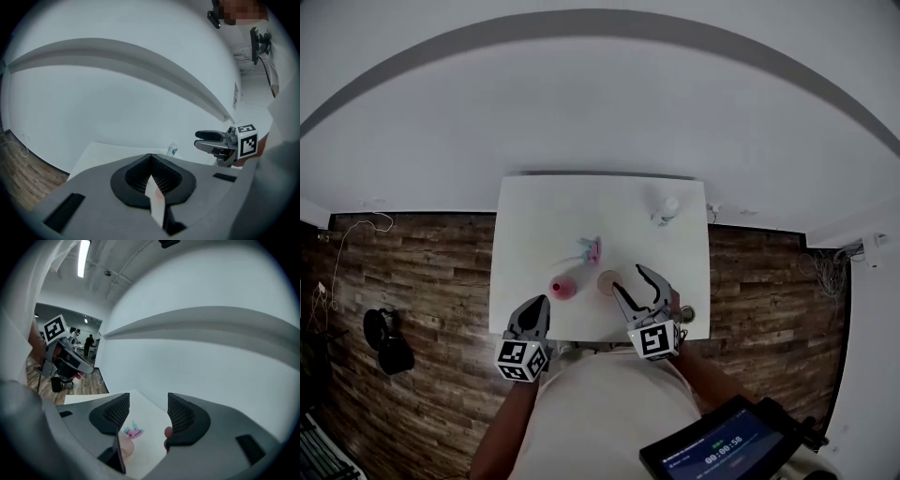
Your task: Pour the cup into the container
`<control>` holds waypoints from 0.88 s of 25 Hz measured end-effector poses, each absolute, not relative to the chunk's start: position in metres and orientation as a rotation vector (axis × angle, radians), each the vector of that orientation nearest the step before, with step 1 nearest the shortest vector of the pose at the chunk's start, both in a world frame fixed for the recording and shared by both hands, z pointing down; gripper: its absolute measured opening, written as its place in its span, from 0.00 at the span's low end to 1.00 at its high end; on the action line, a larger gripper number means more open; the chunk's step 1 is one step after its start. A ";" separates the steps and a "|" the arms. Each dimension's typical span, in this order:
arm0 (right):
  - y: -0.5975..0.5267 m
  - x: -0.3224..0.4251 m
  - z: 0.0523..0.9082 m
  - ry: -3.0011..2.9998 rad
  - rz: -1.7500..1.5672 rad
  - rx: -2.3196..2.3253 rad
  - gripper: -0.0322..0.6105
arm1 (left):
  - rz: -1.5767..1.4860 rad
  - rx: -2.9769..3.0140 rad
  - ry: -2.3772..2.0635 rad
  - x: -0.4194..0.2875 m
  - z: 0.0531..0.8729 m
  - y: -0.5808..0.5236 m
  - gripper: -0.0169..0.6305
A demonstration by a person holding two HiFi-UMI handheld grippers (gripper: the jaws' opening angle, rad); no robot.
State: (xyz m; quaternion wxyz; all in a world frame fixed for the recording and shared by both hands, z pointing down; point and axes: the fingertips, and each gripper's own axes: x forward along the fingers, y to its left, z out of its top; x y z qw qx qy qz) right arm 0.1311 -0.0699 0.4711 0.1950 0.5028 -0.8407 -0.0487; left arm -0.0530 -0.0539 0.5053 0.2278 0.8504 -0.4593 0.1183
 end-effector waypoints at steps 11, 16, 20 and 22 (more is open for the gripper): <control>-0.040 0.114 0.461 -2.163 -0.174 1.663 0.46 | 0.333 2.522 -1.146 -0.076 0.493 -0.062 0.04; -0.033 0.103 0.465 -2.121 -0.169 1.705 0.46 | 0.331 2.611 -1.068 -0.072 0.494 -0.061 0.04; -0.028 0.089 0.465 -2.119 -0.176 1.699 0.46 | 0.350 2.620 -1.001 -0.071 0.500 -0.055 0.04; -0.026 0.083 0.465 -2.119 -0.179 1.697 0.46 | 0.354 2.623 -0.988 -0.075 0.500 -0.054 0.04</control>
